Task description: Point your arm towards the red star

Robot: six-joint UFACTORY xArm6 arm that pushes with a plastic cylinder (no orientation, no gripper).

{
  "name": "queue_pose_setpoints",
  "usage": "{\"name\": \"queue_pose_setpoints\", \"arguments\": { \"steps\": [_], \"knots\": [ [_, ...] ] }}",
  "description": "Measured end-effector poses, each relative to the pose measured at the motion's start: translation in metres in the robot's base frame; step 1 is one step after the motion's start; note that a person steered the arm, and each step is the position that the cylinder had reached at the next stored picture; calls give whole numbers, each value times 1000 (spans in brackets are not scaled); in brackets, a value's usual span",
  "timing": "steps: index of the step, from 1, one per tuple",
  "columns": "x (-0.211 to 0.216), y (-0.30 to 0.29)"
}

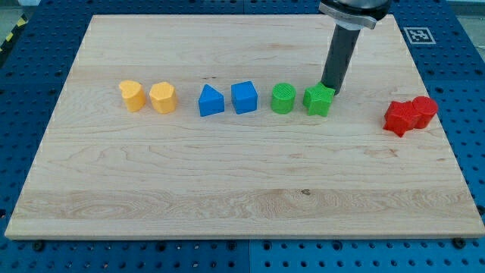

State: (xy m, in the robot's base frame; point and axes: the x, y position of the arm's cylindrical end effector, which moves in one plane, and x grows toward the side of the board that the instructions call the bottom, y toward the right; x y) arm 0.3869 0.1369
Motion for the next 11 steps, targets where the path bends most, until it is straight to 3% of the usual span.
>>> {"name": "queue_pose_setpoints", "arguments": {
  "steps": [2, 3, 4, 6, 8, 9, 11],
  "knots": [
    [-30, 23],
    [-42, 84],
    [-40, 207],
    [-24, 208],
    [97, 207],
    [114, 172],
    [62, 67]
  ]
}}
